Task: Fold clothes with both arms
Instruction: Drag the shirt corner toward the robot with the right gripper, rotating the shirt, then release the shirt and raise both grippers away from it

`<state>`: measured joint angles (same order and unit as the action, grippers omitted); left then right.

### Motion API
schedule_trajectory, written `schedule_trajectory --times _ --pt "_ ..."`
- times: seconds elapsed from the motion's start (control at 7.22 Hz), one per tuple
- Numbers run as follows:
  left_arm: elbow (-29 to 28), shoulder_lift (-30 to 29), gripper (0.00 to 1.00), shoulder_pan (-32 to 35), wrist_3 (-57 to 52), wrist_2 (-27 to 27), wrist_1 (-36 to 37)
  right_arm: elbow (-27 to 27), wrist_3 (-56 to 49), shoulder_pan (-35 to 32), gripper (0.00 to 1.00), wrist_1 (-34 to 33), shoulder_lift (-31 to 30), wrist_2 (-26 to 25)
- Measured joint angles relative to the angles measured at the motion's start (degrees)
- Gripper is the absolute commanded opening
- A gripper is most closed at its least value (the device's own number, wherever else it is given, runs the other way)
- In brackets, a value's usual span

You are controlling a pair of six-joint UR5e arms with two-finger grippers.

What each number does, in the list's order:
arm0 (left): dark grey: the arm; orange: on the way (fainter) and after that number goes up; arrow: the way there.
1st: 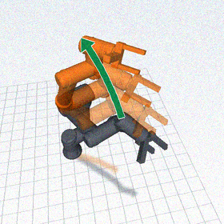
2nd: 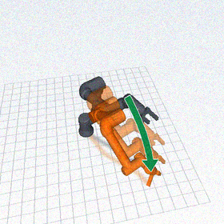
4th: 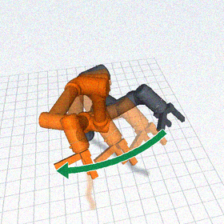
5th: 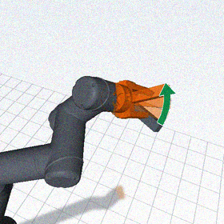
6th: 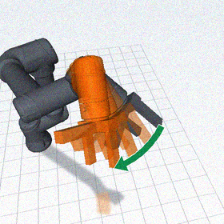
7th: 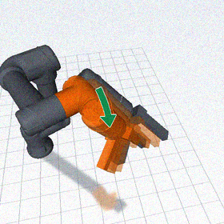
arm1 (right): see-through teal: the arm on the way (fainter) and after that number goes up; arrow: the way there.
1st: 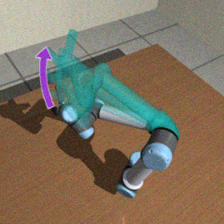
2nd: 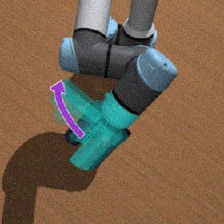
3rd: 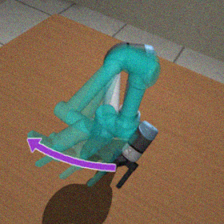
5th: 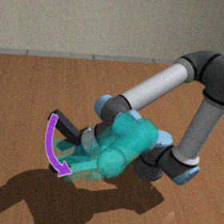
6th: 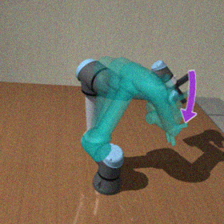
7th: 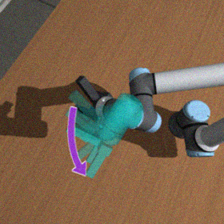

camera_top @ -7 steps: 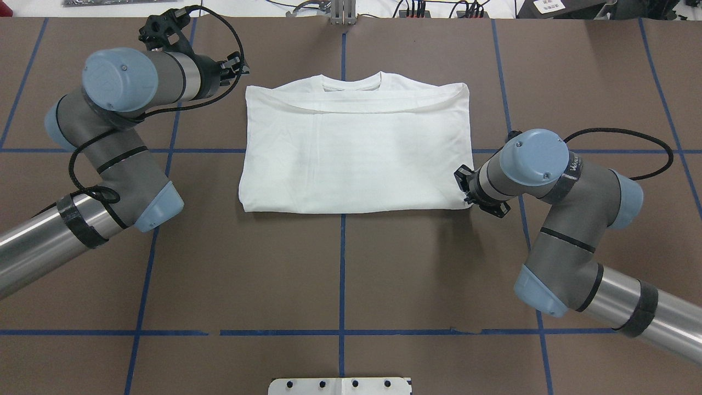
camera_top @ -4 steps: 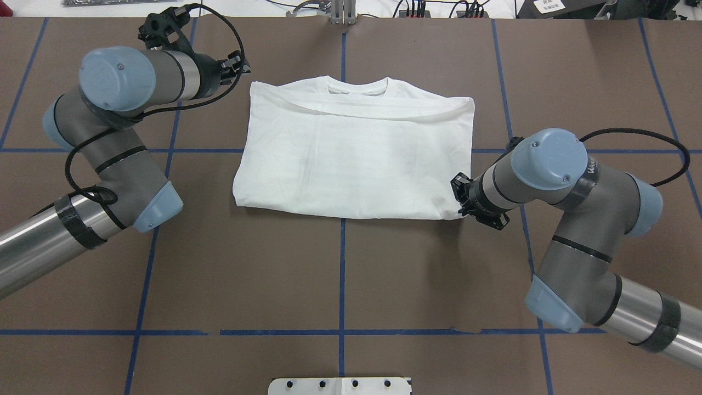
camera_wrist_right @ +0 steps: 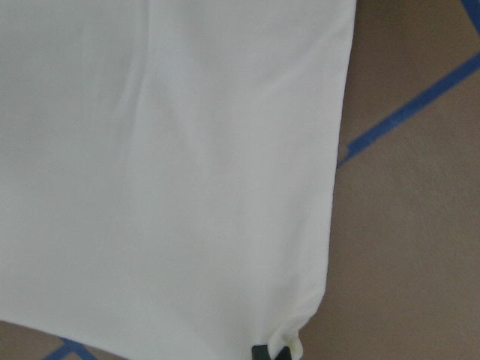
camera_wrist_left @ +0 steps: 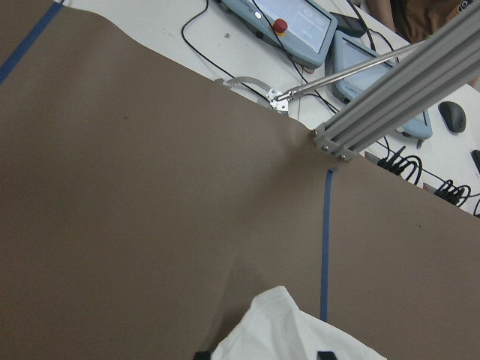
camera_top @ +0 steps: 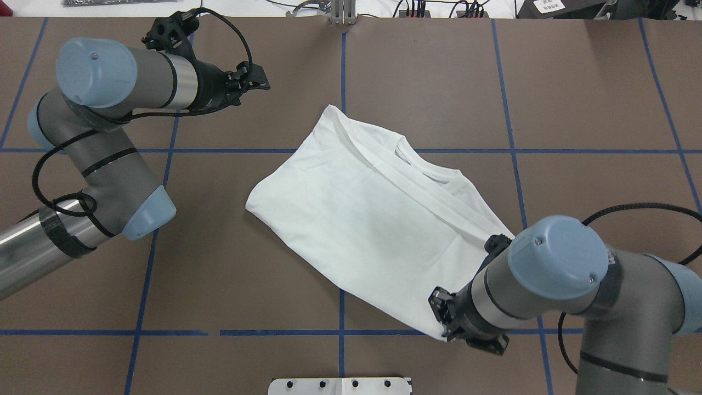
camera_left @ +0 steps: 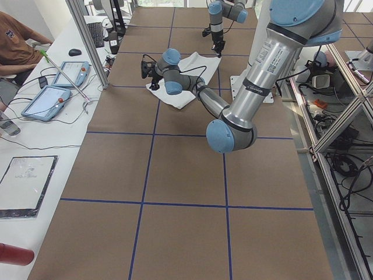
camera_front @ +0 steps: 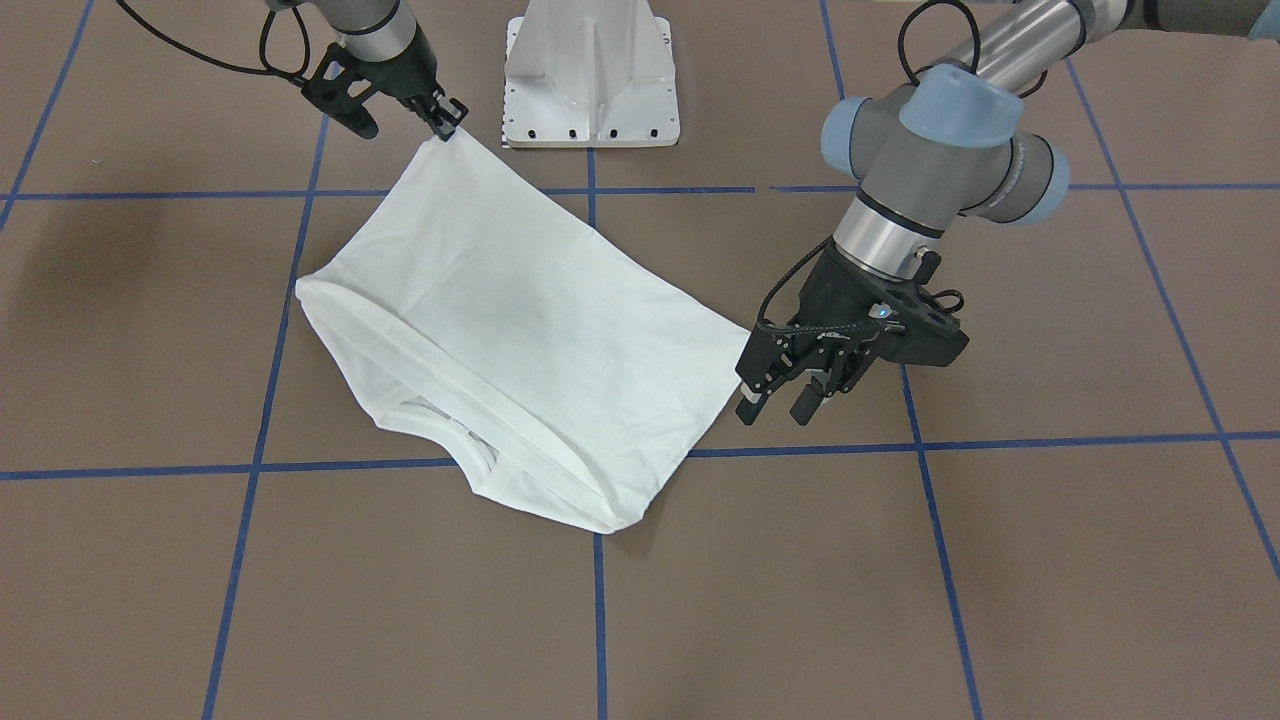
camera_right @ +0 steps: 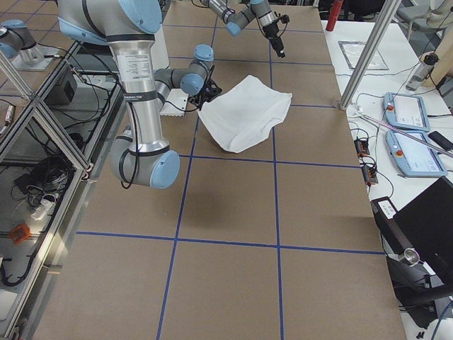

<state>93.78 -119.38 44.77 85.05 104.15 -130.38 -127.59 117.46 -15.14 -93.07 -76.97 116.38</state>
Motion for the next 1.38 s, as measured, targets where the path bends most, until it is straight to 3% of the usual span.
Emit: schedule_trajectory --times 0.14,0.28,0.42,0.69,1.11,1.38 --pt "2.6 2.5 1.00 -0.5 0.2 1.3 -0.5 -0.9 1.0 5.9 0.53 -1.0 -0.9 0.5" --pt "5.1 4.2 0.98 -1.6 0.5 1.8 -0.3 -1.3 1.4 10.3 1.00 -1.7 -1.7 0.6" --pt "8.1 4.6 0.97 -3.3 1.1 2.0 3.9 -1.4 1.6 13.2 1.00 -2.2 -2.4 0.5" --pt "14.9 3.8 0.97 -7.2 4.0 2.0 18.9 -1.8 1.8 13.5 1.00 -2.4 -3.2 0.3" --pt "16.5 4.5 0.97 -15.9 13.4 1.5 23.4 -1.1 1.2 0.0 1.00 -2.4 -1.3 -0.2" --pt "13.9 4.7 0.95 -19.5 15.3 0.8 23.5 5.0 -3.4 -11.8 1.00 -2.3 5.4 -3.5"
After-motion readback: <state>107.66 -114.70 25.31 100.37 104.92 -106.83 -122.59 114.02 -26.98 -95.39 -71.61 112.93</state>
